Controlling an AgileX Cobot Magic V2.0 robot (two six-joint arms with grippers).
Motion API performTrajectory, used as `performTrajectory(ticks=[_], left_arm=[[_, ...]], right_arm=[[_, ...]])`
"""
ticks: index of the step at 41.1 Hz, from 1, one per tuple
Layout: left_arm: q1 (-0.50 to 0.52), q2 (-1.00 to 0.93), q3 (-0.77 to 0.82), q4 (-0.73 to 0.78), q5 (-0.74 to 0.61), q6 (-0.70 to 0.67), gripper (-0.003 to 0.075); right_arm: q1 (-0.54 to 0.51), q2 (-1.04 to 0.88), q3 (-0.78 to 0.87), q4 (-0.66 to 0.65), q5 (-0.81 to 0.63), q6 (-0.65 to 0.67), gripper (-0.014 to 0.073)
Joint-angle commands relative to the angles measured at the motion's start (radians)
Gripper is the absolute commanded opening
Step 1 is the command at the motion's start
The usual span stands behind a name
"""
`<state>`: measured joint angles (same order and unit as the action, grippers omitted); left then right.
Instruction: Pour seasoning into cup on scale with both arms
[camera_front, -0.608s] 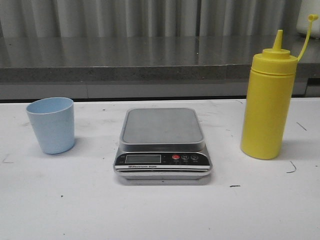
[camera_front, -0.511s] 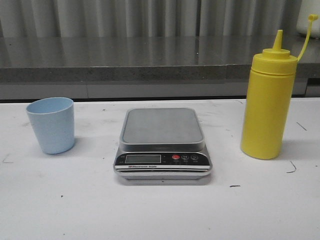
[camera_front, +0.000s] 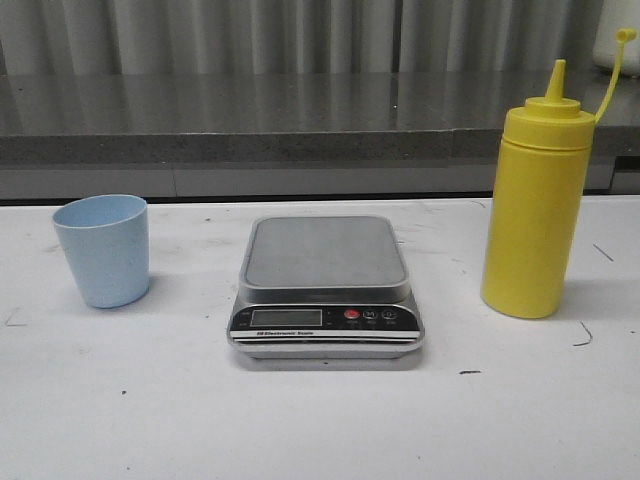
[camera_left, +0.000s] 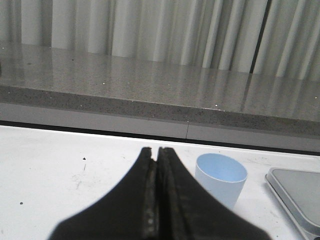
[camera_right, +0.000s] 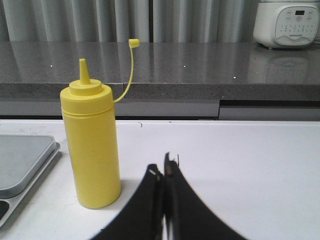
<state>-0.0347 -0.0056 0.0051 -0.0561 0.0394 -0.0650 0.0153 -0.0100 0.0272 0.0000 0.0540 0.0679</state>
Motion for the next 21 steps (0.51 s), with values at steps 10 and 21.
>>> performTrajectory(ticks=[10,21], left_arm=[[0.001,-0.014,-0.047,0.070,-0.136,-0.002,-0.0020],[0.001,0.103,-0.407,0.070,0.114,-0.002,-0.0020]], right_arm=[[0.005,-0.016,-0.049,-0.007,-0.127,-0.001,-0.0068],[0.010,0.077,-0.387,-0.016,0.193,-0.030,-0.0068]])
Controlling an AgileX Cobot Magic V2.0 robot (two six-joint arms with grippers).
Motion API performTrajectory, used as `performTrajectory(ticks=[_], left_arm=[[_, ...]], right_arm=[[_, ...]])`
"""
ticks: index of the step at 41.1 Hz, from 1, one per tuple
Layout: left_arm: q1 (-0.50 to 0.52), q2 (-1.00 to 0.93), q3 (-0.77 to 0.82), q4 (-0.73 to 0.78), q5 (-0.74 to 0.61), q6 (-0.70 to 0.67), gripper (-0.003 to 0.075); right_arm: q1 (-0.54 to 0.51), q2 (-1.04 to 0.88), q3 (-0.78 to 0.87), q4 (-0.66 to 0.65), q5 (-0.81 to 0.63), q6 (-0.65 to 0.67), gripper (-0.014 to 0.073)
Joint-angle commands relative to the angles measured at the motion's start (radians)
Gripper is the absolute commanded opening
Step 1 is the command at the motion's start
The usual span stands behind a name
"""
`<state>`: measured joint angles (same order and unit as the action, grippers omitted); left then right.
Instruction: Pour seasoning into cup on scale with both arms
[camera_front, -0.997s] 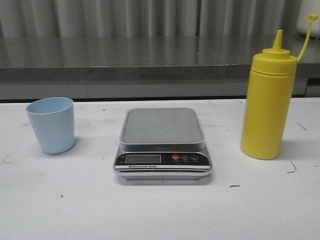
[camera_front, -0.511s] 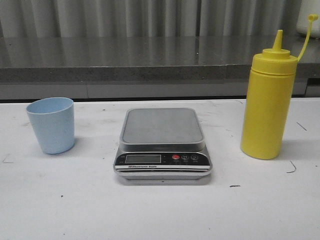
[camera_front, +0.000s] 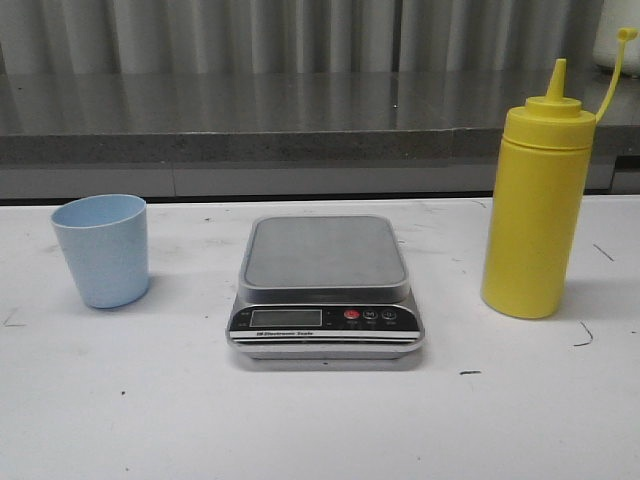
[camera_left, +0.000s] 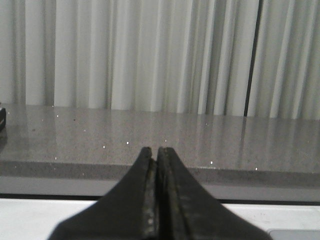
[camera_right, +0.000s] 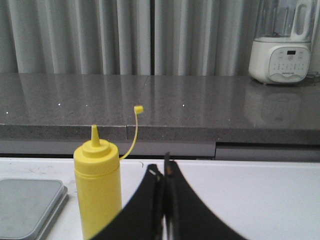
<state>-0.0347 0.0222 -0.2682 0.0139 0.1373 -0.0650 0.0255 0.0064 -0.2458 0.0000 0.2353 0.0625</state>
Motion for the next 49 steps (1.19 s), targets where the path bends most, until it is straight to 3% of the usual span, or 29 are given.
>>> performTrajectory(ticks=[1,11,32,36,40,44,49], left_arm=[[0.001,0.103,-0.163,0.000,0.056,-0.002,-0.0020],[0.001,0.369,-0.448,-0.003,0.373,-0.002,-0.0020],[0.001,0.592,-0.457,-0.028,0.451,-0.002,-0.0020],[0.001,0.624,-0.457,-0.028,0.456,-0.002,-0.0018],[0.001,0.654,-0.457,-0.028,0.458,0.000,0.0015],[0.001,0.682,-0.457,-0.028,0.454,0.013,0.0160],[-0.021,0.731,-0.474,-0.033,0.471,0.017,0.0381]], right_arm=[[0.000,0.080,-0.149,-0.016,0.040,-0.031,-0.0068],[0.000,0.341,-0.429,-0.016,0.304,-0.035,-0.0068],[0.000,0.665,-0.433,-0.016,0.368,-0.073,-0.0050],[0.000,0.699,-0.433,-0.016,0.374,-0.075,0.0059],[0.000,0.719,-0.432,-0.016,0.376,-0.075,0.0279],[0.000,0.722,-0.432,-0.016,0.376,-0.075,0.0468],[0.000,0.722,-0.432,-0.016,0.376,-0.075,0.0533]])
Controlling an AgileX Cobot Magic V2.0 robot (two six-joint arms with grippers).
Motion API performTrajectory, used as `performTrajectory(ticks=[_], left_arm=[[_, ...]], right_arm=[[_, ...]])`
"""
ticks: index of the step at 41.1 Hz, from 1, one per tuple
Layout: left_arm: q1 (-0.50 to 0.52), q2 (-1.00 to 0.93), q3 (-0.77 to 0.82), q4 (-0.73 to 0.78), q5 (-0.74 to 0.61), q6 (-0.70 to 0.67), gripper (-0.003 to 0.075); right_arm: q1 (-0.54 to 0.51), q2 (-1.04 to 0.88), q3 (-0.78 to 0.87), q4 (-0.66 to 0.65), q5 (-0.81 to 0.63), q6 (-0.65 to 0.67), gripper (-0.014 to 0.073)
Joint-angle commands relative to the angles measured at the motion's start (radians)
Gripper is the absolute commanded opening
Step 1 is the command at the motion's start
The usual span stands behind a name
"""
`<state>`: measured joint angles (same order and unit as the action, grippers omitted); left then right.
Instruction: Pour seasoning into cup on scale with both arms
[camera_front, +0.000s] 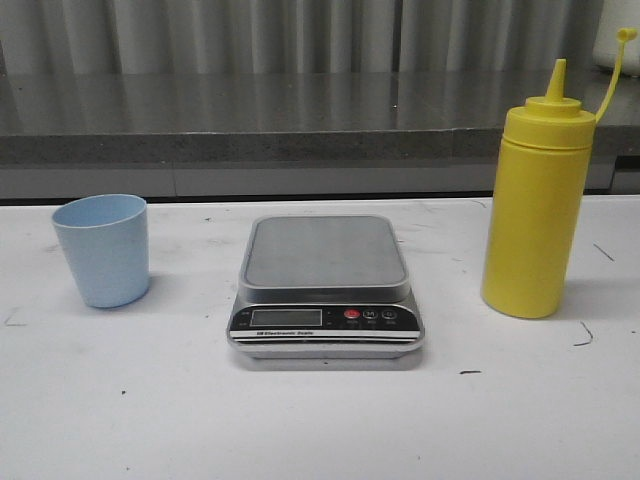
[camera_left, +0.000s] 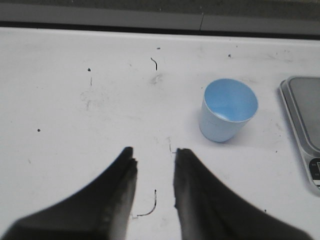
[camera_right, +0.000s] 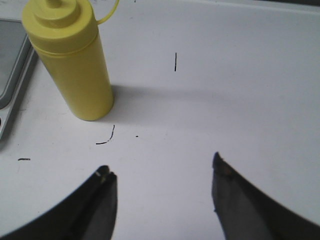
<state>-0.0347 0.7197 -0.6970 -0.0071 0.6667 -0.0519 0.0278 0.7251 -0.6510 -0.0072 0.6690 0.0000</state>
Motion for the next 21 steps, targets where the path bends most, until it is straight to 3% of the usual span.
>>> performTrajectory(ticks=[1,5,16,21], left_arm=[[-0.030,0.041,-0.051,-0.012,-0.054,0.004,0.0408],[-0.077,0.101,-0.088,-0.012,-0.040,0.004,0.0465],[-0.189,0.353,-0.246,-0.012,-0.018,0.004,0.0463],[-0.199,0.501,-0.353,-0.012,0.058,0.004,0.0463]], right_arm=[[-0.002,0.003,-0.027,-0.009,-0.058,-0.013,0.0529],[-0.002,0.003,-0.027,-0.009,-0.058,-0.013,0.0528],[-0.002,0.003,-0.027,-0.009,-0.058,-0.013,0.0528],[-0.002,0.003,-0.027,-0.009,-0.058,-0.013,0.0528]])
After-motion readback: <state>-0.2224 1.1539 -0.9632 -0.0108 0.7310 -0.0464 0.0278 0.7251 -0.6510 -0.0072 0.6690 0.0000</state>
